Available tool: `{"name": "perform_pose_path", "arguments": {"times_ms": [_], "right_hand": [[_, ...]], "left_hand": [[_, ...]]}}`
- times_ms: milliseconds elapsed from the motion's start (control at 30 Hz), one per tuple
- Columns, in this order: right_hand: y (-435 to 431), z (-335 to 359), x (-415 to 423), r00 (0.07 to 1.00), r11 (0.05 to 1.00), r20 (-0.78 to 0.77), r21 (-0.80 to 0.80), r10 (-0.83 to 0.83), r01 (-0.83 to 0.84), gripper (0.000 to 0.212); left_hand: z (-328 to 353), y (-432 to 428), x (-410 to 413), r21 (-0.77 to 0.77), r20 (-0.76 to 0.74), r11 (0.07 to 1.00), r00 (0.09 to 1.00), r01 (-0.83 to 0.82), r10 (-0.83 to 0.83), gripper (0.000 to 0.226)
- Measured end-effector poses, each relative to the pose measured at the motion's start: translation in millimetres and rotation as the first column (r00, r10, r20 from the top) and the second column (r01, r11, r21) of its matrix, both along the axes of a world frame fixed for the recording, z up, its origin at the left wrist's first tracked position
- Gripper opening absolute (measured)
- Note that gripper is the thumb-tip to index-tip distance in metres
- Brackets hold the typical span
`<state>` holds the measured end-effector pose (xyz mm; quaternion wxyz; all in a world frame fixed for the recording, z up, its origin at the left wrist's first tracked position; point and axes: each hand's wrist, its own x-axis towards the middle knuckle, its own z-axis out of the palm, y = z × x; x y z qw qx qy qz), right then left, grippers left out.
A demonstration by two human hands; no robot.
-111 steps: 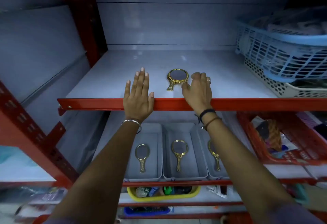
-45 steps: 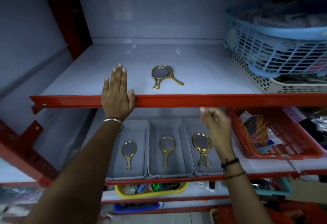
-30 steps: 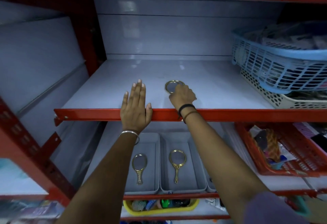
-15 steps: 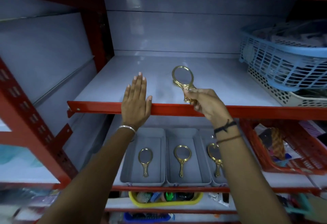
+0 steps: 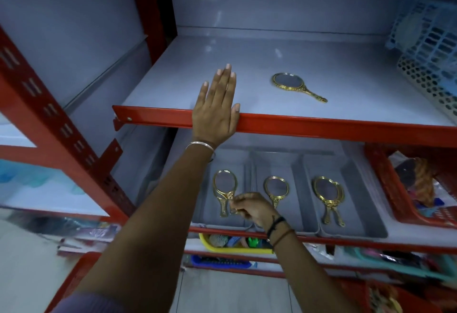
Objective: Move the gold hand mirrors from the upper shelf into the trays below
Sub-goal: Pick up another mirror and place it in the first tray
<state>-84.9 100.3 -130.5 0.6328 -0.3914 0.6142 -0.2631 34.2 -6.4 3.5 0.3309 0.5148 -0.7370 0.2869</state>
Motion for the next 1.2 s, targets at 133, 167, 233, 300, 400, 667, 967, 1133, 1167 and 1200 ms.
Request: {"name": "perform_pose_path", "arguments": {"times_ms": [133,167,233,300,400,667,967,1133,1167,1200], "right_hand": [[-35.7,-54.7,24.8,0.992,0.995,-0.112,0.078,-0.057,0.066,0.034],[-42.1,-66.4,28.4,0.987,0.99,-0.145,0.112,-0.072,0.089,0.033],[-50.8,-86.0,33.1,0.972,0.986,-0.226,0.134,-0.062,0.095,0.016],[-55.8,-102.0,35.5,0.937,0.995,-0.35,0.101,0.012,0.025,0.004],[-55.5,-104.5,35.9,0.87,0.998,-0.49,0.048,0.052,-0.033,0.037],[-13.4,53.6,6.2,0.937,0.839,-0.217,-0.53,-0.274,0.123,0.031],[-75.8,195.4,-90.3,0.672,0.364,-0.23,-0.929,-0.704,0.063,0.025],[-127.3,190.2,-112.5,0.336,0.851,-0.832,-0.507,-0.441,-0.14,0.039],[-130.6,189.7,-110.3,0.296,0.874,-0.864,-0.463,-0.408,-0.149,0.037],[-131.3,189.6,-106.5,0.259,0.883,-0.882,-0.442,-0.395,-0.158,0.035]], "left_hand": [[-0.3,-2.3,1.0,-0.033,0.005,0.999,1.0,-0.017,0.017,0.06],[-0.6,-3.4,1.4,-0.032,0.001,0.999,1.0,-0.018,0.018,0.059],[-1.7,-4.5,1.5,-0.029,-0.002,0.999,1.0,-0.017,0.017,0.059],[-2.4,-4.1,1.3,-0.026,0.003,1.0,1.0,-0.015,0.016,0.059],[-0.8,-3.0,1.0,-0.023,0.01,1.0,1.0,-0.007,0.007,0.059],[-0.3,-2.4,0.0,-0.022,-0.012,1.0,1.0,-0.005,0.005,0.058],[1.8,0.7,-0.7,0.033,-0.025,0.999,1.0,-0.004,0.004,0.056],[0.8,0.7,-0.7,0.032,-0.026,0.999,1.0,-0.017,0.018,0.058],[0.6,-0.1,-0.9,0.027,-0.028,0.999,0.999,-0.019,0.02,0.058],[-0.2,-0.1,-0.8,0.027,-0.029,0.999,0.999,-0.021,0.022,0.058]]}}
